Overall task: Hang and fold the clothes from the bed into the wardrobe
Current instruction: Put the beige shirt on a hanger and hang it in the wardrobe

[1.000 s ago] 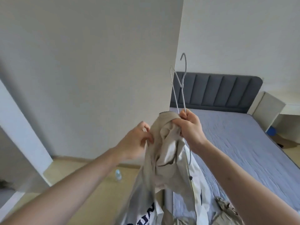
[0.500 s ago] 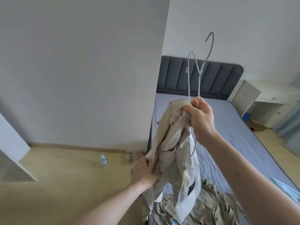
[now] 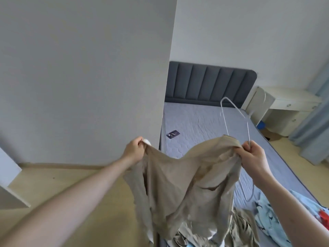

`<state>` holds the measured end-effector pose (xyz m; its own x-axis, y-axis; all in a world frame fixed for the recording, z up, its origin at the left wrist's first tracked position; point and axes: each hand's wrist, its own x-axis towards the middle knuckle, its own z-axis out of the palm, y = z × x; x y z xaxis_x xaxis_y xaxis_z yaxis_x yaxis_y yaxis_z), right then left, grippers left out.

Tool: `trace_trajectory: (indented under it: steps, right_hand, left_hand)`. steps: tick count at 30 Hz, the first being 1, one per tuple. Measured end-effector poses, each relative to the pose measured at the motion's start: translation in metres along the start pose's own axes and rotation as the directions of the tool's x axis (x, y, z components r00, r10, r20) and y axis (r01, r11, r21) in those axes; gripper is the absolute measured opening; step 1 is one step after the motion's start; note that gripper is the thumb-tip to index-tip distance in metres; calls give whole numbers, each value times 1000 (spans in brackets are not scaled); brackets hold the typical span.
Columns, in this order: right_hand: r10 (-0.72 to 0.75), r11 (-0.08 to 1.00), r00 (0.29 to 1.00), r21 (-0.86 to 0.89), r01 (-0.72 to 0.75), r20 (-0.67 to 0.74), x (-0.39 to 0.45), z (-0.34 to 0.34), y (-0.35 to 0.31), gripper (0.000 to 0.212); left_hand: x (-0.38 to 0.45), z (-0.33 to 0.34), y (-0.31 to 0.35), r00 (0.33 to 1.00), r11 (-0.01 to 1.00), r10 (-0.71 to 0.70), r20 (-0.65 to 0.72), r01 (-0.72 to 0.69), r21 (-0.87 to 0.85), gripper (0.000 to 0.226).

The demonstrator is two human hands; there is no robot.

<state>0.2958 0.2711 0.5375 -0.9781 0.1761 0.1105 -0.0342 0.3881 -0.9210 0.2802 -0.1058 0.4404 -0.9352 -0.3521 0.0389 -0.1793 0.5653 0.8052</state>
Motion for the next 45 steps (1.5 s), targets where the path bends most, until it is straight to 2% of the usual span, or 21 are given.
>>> trace_trajectory:
  steps: [2, 4, 9, 12, 13, 15, 17, 19, 21, 25, 29, 33, 38, 42, 43, 45]
  right_hand:
    - [48, 997, 998, -63, -50, -37, 1, 0, 21, 35]
    - [81, 987, 994, -132, -90, -73, 1, 1, 38, 37]
    - [147, 936, 985, -308, -169, -93, -5, 17, 64, 34]
    - [116, 921, 992, -368, -126, -49, -15, 41, 58, 26]
    - [81, 929, 997, -361, -81, -15, -20, 52, 52, 29]
    - [9, 947, 995, -319, 24, 104, -29, 75, 37, 47]
    - [-44, 973, 969, -211, 97, 243, -38, 101, 16, 56]
    - [-89, 989, 929, -81, 126, 359, -42, 122, -2, 58]
    - [-103, 991, 886, -33, 132, 453, -45, 137, -14, 57]
    - [-88, 985, 849, -85, 153, 521, -51, 158, -20, 52]
    - [-153, 985, 800, 23, 171, 580, -53, 172, -34, 53]
    - [-145, 989, 697, 123, 82, 702, -51, 179, -47, 61]
    - [-136, 987, 698, 155, 36, 703, -54, 178, -54, 47]
    - [-106, 971, 607, 213, -107, 787, -54, 176, -63, 47]
    - [-89, 964, 588, 219, -154, 804, -57, 175, -62, 49]
    - [-51, 950, 572, 216, -224, 819, -66, 176, -59, 66]
  left_hand:
    - [12, -21, 26, 995, 996, 93, 34, -93, -1, 23]
    - [17, -43, 52, 970, 981, 185, 159, -193, 36, 27]
    - [12, -79, 98, 843, 931, 306, 442, -362, 47, 32]
    - [3, -92, 117, 780, 919, 339, 526, -393, -9, 34]
    - [0, -96, 122, 764, 913, 353, 540, -408, -21, 35]
    - [-7, -101, 130, 734, 894, 382, 561, -447, -24, 40]
    - [-14, -103, 135, 701, 863, 400, 591, -505, 13, 43]
    - [-19, -103, 136, 676, 833, 408, 614, -551, 54, 43]
    - [-22, -107, 134, 686, 833, 414, 599, -550, 55, 42]
    - [-24, -122, 120, 722, 873, 391, 571, -487, 18, 42]
    - [-32, -133, 112, 669, 873, 397, 628, -487, -34, 42]
    - [-35, -144, 113, 646, 877, 407, 646, -474, -78, 41]
    - [-41, -153, 104, 658, 890, 404, 635, -442, -108, 42]
    - [-48, -154, 108, 633, 878, 439, 638, -453, -154, 39]
    - [-50, -153, 110, 630, 872, 455, 630, -459, -171, 39]
    - [-52, -153, 113, 629, 869, 467, 622, -456, -192, 38]
